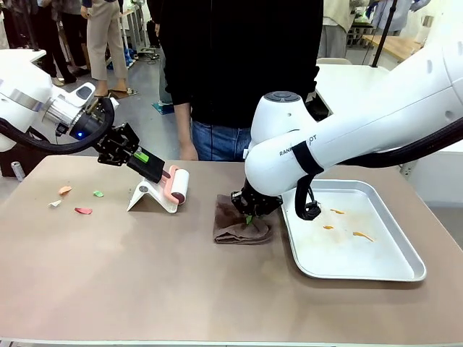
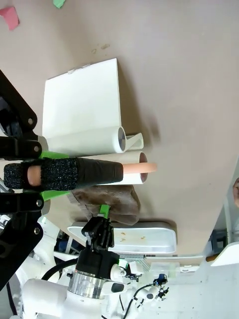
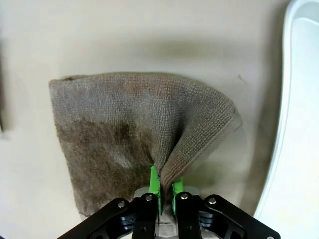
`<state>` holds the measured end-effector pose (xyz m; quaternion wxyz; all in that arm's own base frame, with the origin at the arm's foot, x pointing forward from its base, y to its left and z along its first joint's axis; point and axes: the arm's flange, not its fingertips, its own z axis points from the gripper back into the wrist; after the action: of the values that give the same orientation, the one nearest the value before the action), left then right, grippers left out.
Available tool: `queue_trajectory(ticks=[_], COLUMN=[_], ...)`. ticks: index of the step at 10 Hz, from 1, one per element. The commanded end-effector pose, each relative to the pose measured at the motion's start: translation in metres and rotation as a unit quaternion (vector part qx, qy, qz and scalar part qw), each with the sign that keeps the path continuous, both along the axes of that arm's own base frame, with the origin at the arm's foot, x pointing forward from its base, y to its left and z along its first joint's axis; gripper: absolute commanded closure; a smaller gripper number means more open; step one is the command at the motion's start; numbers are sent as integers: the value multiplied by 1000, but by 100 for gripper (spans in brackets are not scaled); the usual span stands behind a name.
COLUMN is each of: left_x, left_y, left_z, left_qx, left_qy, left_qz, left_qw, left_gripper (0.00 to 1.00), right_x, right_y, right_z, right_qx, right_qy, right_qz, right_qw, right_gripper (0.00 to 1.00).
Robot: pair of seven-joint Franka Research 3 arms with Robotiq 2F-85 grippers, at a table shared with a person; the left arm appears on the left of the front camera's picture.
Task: Clean the surface of the table.
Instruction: Hold the Lint Roller with your left hand and the towel with your right hand.
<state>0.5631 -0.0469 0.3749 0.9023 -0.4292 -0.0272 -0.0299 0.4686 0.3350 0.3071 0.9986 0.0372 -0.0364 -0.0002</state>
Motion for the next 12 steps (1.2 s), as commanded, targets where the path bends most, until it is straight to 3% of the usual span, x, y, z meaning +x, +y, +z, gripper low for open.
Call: queue_trajectory(ticks=[1,6,9,12], left_x=[-4,-7,-18,-47], left_y=[3,3,6,27], left_z=[4,8,34,72], left_qx=[-2,-12,-46,-110], left_qy=[-15,-21,-57,-79], left_qz=[-7,-13,-28,-59], left_qw=[1000,1000,997,989], left_gripper=[100,100,100,100], right_x=[4,4,4,-26], right_y=[-1,-8,-48,-98], right_z=[-15,-7,38,79], right_qx=[-25,3,118,255], right_qy=[7,1,-36,-60], right_qz=[-16,-11,9,60], right_qw=[1000,1000,992,963], right_gripper=[100,100,100,100])
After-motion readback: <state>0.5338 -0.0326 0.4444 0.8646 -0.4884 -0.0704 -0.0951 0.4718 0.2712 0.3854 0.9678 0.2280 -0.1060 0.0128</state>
